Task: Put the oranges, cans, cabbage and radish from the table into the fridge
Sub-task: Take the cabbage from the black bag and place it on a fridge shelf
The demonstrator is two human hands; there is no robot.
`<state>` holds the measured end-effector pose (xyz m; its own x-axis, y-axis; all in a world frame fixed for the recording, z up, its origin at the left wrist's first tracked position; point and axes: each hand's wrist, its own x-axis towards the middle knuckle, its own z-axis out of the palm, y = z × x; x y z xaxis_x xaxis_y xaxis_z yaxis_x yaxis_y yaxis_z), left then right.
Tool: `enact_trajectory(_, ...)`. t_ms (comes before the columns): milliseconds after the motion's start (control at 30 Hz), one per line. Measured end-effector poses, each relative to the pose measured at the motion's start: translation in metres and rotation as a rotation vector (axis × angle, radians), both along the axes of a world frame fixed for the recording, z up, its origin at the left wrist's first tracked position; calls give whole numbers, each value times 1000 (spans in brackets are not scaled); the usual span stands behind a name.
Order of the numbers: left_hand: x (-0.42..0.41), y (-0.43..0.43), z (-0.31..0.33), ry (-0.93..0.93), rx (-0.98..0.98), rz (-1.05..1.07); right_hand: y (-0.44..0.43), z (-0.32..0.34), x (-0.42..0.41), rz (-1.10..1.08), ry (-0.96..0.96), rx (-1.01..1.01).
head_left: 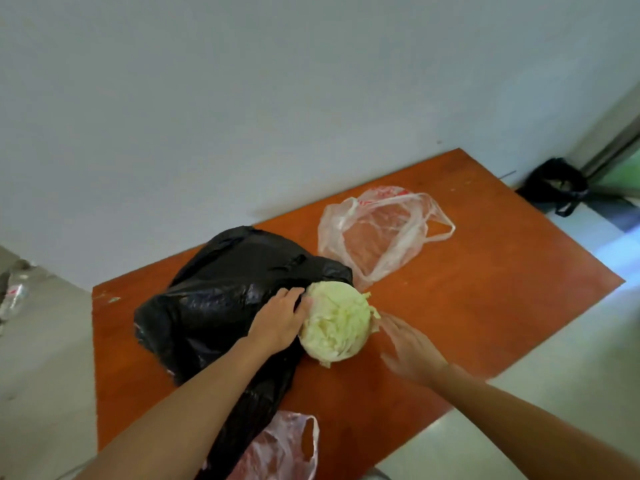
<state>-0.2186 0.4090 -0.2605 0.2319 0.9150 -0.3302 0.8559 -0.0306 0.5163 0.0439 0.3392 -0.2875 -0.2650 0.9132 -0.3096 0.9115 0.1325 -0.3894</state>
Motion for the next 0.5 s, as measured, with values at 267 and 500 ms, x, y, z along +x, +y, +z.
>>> enact_trajectory(267,50,51,-11,-195,-235,192,27,10,-23,-776,563,-304)
enact_trajectory(500,23,41,-7,-137,-292,155,23,-15,-32,-880,849,-531)
